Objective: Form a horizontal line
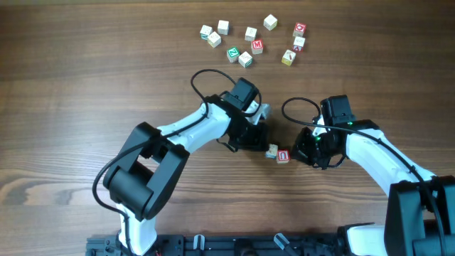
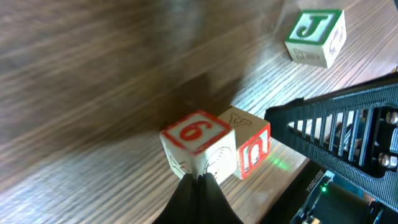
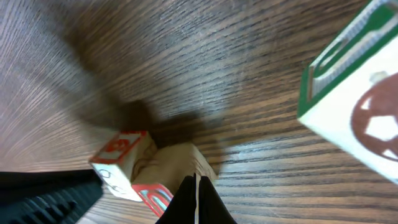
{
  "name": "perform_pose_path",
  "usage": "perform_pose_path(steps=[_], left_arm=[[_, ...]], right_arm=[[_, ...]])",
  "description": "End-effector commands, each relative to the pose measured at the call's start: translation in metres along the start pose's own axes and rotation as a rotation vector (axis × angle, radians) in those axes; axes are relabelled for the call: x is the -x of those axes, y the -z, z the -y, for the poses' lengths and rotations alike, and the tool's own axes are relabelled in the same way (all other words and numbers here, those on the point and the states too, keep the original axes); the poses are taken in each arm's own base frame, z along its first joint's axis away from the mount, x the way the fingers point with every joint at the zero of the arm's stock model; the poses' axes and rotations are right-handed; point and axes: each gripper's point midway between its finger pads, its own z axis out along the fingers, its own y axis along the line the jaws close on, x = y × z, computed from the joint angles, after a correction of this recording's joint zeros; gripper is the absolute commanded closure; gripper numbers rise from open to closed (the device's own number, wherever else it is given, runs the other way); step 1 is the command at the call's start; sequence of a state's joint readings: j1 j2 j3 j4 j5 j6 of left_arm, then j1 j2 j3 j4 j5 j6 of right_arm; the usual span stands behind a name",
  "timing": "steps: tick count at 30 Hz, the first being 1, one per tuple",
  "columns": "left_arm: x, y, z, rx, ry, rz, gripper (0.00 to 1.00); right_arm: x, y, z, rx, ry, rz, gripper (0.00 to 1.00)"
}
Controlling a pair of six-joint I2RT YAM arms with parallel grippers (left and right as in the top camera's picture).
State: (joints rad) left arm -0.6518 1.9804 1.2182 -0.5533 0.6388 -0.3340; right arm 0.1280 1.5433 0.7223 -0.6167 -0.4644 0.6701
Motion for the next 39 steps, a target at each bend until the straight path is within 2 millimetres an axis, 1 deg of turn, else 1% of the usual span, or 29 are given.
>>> perform_pose_path(steps=[1, 10, 12, 14, 17, 22, 24, 25, 27, 28, 32, 35, 37, 39], left_arm=[[-0.003, -0.004, 0.007, -0.018, -0.017, -0.024, 0.96], [-0.006, -0.004, 0.005, -0.012, -0.005, -0.035, 0.96], [-0.006, -0.004, 0.005, -0.012, -0.005, -0.035, 0.96], [-0.006, -0.004, 0.005, -0.013, -0.005, -0.035, 0.96], [-0.006, -0.004, 0.005, -0.013, -0.005, -0.035, 0.96], [-0.006, -0.004, 0.005, -0.013, -0.005, -0.035, 0.96], [-0.006, -0.004, 0.005, -0.013, -0.005, -0.035, 0.96], [-0.006, -0.004, 0.005, -0.013, -0.005, -0.035, 0.96], [-0.006, -0.004, 0.005, -0.013, -0.005, -0.035, 0.96], [-0.006, -0.004, 0.005, -0.013, -0.005, -0.035, 0.96], [-0.006, -0.004, 0.005, -0.013, -0.005, -0.035, 0.96], [-0.006, -0.004, 0.005, -0.013, -0.006, -0.034, 0.96], [-0.005, -0.004, 0.005, -0.014, -0.007, -0.032, 0.96], [-0.005, -0.004, 0.005, -0.014, -0.007, -0.033, 0.96]], right_arm=[[-0.004, -0.003, -0.001, 0.01, -0.019, -0.025, 0.95], [-0.003, -0.003, -0.001, 0.009, -0.019, -0.022, 0.95], [0.002, -0.002, 0.002, -0.008, -0.014, 0.005, 0.96], [0.013, 0.0, 0.005, -0.038, -0.007, 0.052, 0.96], [0.025, 0.013, 0.005, -0.095, 0.006, 0.104, 0.95], [0.052, 0.051, -0.013, -0.134, 0.058, 0.245, 0.96], [0.062, 0.058, -0.016, -0.142, 0.067, 0.294, 0.96], [0.068, 0.06, -0.012, -0.17, 0.064, 0.327, 0.96], [0.081, 0.068, 0.003, -0.266, 0.043, 0.406, 0.96], [0.086, 0.071, 0.007, -0.289, 0.036, 0.435, 0.96], [0.095, 0.079, 0.018, -0.351, -0.024, 0.51, 0.95], [0.099, 0.075, 0.028, -0.385, -0.058, 0.512, 0.96], [0.1, 0.064, 0.04, -0.417, -0.101, 0.474, 0.95], [0.099, 0.055, 0.046, -0.438, -0.112, 0.444, 0.96]])
